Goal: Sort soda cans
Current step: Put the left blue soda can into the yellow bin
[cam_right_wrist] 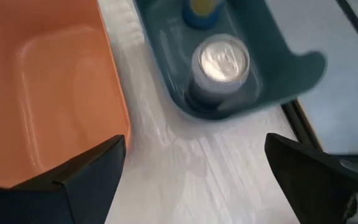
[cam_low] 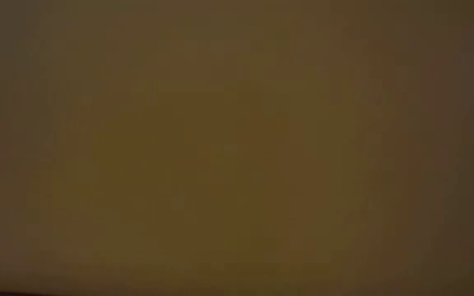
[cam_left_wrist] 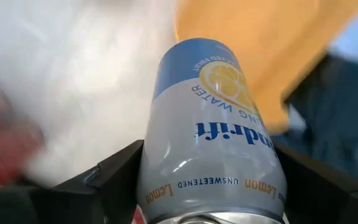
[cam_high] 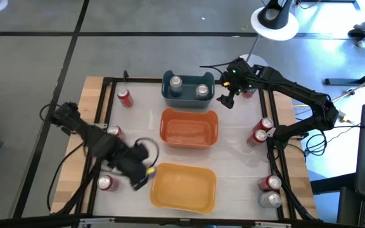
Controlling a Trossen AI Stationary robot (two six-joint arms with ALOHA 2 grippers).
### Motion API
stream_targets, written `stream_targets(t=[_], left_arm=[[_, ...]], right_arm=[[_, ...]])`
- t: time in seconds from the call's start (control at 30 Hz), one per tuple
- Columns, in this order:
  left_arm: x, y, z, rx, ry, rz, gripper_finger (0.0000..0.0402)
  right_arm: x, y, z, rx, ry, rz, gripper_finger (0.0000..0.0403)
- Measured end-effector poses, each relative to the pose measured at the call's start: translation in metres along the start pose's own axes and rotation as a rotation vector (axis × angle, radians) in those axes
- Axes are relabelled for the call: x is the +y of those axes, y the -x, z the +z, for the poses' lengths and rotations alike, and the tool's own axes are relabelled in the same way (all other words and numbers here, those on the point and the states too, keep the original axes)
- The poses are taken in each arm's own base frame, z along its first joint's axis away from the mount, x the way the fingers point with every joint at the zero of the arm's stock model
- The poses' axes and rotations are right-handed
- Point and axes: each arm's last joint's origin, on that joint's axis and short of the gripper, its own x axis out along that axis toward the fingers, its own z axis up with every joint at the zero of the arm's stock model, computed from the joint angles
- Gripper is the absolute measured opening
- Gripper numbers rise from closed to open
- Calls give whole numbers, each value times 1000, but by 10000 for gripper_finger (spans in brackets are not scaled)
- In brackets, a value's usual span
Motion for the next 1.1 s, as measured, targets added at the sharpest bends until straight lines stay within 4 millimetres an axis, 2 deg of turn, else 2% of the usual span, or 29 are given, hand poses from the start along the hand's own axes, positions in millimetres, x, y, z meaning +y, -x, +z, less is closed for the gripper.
stream_targets(t=[0.17,0.37,0.43,0.57,0.67,0.9,1.1], left_arm=[[8,-15,44,-69,-97,41,291],[-9,-48,75,-31,-216,-92,291],[-14,-58,78,-5,-244,-109,291],[-11,-78,78,87,-279,-8,291],[-15,-91,81,108,-339,-8,291],[-10,-95,93,93,-389,-6,291],[-6,-112,100,139,-399,58,291]], right_arm=[[1,0,4,-49,15,41,383],[1,0,3,-37,14,44,383],[1,0,3,-37,14,44,383],[1,0,3,-37,13,44,383],[1,0,3,-37,13,44,383],[1,0,3,-37,6,44,383],[1,0,2,-27,-18,47,383]])
